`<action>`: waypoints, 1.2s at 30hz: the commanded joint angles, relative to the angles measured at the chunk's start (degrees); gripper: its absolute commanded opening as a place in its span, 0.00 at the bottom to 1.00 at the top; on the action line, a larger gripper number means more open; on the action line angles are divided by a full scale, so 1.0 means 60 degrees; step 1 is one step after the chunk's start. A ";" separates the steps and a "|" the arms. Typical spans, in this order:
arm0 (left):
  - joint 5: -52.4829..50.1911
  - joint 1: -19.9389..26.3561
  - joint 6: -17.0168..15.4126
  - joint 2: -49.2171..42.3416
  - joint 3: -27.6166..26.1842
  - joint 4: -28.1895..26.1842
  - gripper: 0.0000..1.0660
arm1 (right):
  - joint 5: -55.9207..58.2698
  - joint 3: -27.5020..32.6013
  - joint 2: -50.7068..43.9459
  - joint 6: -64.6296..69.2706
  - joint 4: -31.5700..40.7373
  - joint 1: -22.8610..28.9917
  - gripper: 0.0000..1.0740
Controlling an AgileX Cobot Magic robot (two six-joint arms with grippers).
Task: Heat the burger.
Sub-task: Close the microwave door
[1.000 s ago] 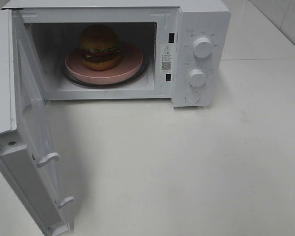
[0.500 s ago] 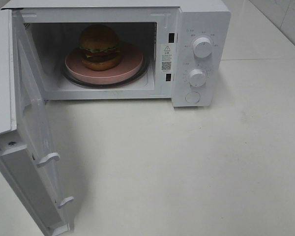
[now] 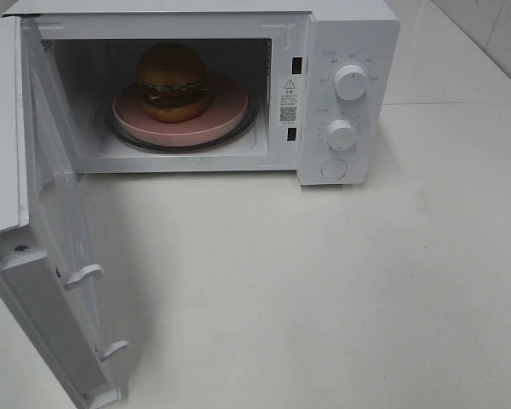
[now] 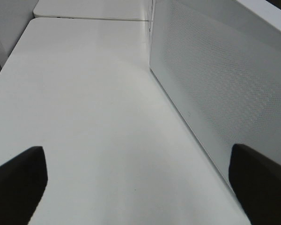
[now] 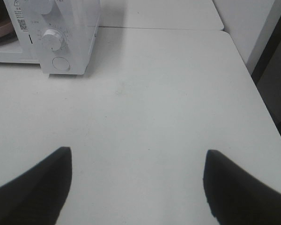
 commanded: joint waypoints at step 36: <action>-0.2989 -0.0048 -0.0029 0.3782 -0.0124 0.0697 0.00 | 0.0000 0.0057 -0.0258 -0.0105 -0.0010 -0.0067 0.70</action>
